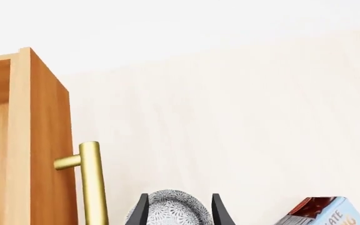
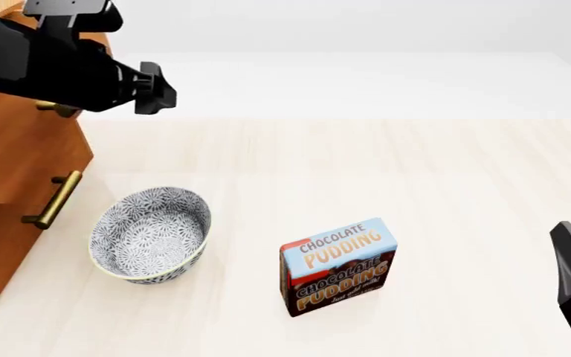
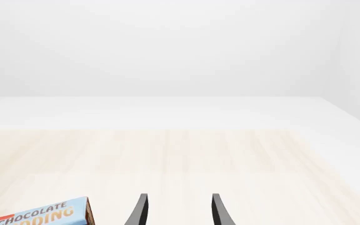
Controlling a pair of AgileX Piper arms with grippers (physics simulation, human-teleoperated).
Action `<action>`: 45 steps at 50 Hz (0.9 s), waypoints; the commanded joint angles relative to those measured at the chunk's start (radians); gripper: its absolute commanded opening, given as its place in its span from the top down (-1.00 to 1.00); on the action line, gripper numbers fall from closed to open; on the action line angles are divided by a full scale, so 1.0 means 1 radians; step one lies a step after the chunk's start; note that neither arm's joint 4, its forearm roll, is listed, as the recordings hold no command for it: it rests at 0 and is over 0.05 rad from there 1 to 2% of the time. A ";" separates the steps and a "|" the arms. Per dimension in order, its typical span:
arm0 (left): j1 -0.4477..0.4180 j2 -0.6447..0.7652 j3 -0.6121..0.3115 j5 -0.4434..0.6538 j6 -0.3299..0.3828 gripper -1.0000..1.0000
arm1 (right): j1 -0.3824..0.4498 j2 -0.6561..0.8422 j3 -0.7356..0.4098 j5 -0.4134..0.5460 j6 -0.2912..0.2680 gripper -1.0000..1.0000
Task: Put the butter at the back in the top drawer of the cabinet and close it.
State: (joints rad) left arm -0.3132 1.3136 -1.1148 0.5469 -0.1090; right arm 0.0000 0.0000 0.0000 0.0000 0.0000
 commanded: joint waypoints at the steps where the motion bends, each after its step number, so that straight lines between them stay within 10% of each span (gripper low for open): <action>1: 0.042 -0.019 0.020 0.004 -0.008 -1.00 | 0.000 0.000 0.000 0.000 0.000 -1.00; 45: 0.216 -0.045 0.073 -0.024 0.007 -1.00 | 0.000 0.000 0.000 0.000 0.000 -1.00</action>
State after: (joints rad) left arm -0.1409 1.2739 -1.0574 0.5272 -0.1029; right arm 0.0000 0.0000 0.0000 0.0000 0.0000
